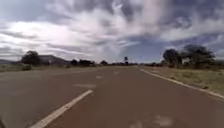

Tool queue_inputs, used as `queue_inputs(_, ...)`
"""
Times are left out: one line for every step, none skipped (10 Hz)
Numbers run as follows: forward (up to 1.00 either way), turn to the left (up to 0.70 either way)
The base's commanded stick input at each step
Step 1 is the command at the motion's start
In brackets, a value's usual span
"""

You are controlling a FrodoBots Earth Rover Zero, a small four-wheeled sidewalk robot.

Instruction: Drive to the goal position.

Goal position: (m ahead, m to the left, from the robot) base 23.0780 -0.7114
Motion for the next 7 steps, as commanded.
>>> queue_inputs(1.00, 0.00)
queue_inputs(1.00, 0.00)
queue_inputs(1.00, 0.00)
queue_inputs(1.00, 0.00)
queue_inputs(1.00, 0.00)
queue_inputs(1.00, 0.00)
queue_inputs(1.00, -0.06)
